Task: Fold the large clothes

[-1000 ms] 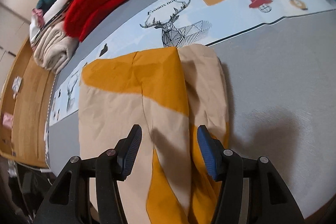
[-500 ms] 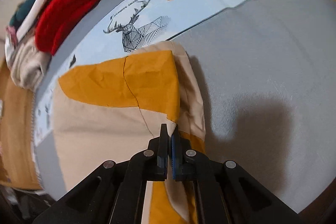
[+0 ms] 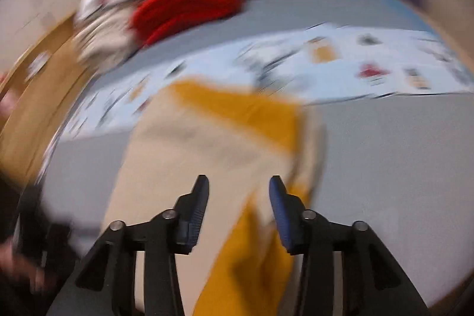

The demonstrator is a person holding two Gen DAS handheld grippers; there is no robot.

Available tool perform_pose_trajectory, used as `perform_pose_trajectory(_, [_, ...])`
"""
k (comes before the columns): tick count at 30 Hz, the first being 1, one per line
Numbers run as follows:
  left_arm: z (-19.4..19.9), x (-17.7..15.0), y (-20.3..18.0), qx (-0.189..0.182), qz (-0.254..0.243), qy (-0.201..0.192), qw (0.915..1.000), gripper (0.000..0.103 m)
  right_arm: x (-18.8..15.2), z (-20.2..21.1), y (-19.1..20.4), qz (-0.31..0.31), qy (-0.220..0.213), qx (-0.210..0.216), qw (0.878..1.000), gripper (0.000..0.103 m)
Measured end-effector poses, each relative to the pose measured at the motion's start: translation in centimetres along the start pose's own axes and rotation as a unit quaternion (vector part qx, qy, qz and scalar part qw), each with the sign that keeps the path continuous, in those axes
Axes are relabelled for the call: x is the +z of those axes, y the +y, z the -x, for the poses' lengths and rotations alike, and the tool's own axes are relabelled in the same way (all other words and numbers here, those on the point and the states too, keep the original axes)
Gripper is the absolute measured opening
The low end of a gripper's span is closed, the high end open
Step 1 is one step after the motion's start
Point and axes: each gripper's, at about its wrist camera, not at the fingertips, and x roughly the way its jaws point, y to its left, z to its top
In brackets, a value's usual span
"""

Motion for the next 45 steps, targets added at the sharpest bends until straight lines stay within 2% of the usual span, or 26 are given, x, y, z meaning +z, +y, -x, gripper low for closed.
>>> perform_pose_trajectory(2, [0.5,0.2,0.0,-0.001,0.002,-0.010,0.9999,0.047,-2.2,-2.6,1.5,0.061,0.082,-0.004,0.995,0.044])
perform_pose_trajectory(4, [0.9,0.5,-0.1,-0.007,0.005,-0.019,0.9998,0.042,-5.0,-5.4,2.1,0.115,0.165,-0.040,0.979,0.044])
perform_pose_trajectory(5, [1.0,0.6,-0.1,-0.012,0.006,-0.021,0.9997,0.041,-6.2,-6.2,2.0,0.135,0.187,-0.053,0.972,0.044])
perform_pose_trajectory(6, [1.1,0.8,-0.2,-0.018,0.007,-0.021,0.9996,0.036,-6.8,-6.4,2.1,0.152,0.192,-0.063,0.968,0.044])
perform_pose_trajectory(7, [1.0,0.8,-0.2,-0.021,0.007,-0.019,0.9996,0.032,-6.7,-6.2,2.0,0.150,0.188,-0.060,0.969,0.044])
perform_pose_trajectory(10, [1.2,0.7,-0.6,-0.025,-0.004,-0.019,0.9995,0.024,-5.9,-5.0,0.9,0.106,0.178,-0.036,0.978,0.044])
perform_pose_trajectory(11, [1.5,0.6,-0.7,-0.037,-0.010,-0.017,0.9991,0.022,-5.7,-4.4,0.6,0.093,0.170,-0.020,0.981,0.044])
perform_pose_trajectory(13, [1.3,0.2,-1.1,-0.049,-0.027,0.002,0.9984,0.022,-5.5,-3.7,0.1,0.075,0.164,0.016,0.983,0.045])
perform_pose_trajectory(14, [0.6,-0.2,-1.4,-0.038,-0.039,0.021,0.9983,0.022,-5.7,-3.9,-0.2,0.073,0.172,0.020,0.982,0.045])
perform_pose_trajectory(16, [-1.0,-0.9,-1.7,-0.006,-0.062,0.052,0.9967,0.021,-7.1,-5.4,-0.4,0.106,0.209,-0.018,0.972,0.045])
perform_pose_trajectory(18, [-1.2,-1.0,-2.4,0.014,-0.082,0.051,0.9952,0.023,-7.3,-5.5,0.0,0.124,0.212,-0.021,0.969,0.045])
perform_pose_trajectory(19, [-1.1,-0.9,-2.4,0.013,-0.081,0.050,0.9954,0.023,-7.0,-5.4,0.0,0.122,0.208,-0.019,0.970,0.045])
perform_pose_trajectory(23, [0.2,-0.1,-1.4,-0.019,-0.044,0.038,0.9981,0.024,-5.0,-4.1,-1.5,0.067,0.169,-0.004,0.983,0.047])
perform_pose_trajectory(25, [1.6,0.6,-0.5,-0.037,-0.025,0.013,0.9989,0.027,-3.4,-3.4,-3.0,0.018,0.137,-0.001,0.990,0.053])
perform_pose_trajectory(27, [2.6,1.6,0.8,-0.054,0.002,-0.008,0.9985,0.034,-2.1,-2.9,-4.5,-0.035,0.113,0.000,0.993,0.065])
perform_pose_trajectory(31, [2.5,4.3,3.9,-0.071,0.065,-0.017,0.9952,0.051,-0.4,-3.7,-7.9,-0.116,0.103,0.000,0.988,0.069])
perform_pose_trajectory(33, [1.7,5.8,5.5,-0.086,0.097,-0.010,0.9915,0.059,0.6,-4.4,-8.7,-0.142,0.110,0.006,0.984,0.069])
perform_pose_trajectory(36, [0.0,7.9,7.7,-0.103,0.135,0.005,0.9855,0.070,0.0,-6.4,-9.2,-0.173,0.136,0.028,0.975,0.069])
perform_pose_trajectory(39, [-2.6,9.7,9.7,-0.131,0.168,0.027,0.9767,0.072,0.0,-8.7,-9.6,-0.181,0.168,0.023,0.969,0.070])
perform_pose_trajectory(42, [-5.9,10.7,10.6,-0.170,0.196,0.057,0.9639,0.072,0.0,-9.6,-9.4,-0.186,0.174,0.029,0.967,0.071])
perform_pose_trajectory(45, [-8.0,11.5,11.1,-0.195,0.214,0.062,0.9552,0.080,-0.3,-10.1,-9.8,-0.191,0.175,0.034,0.965,0.072])
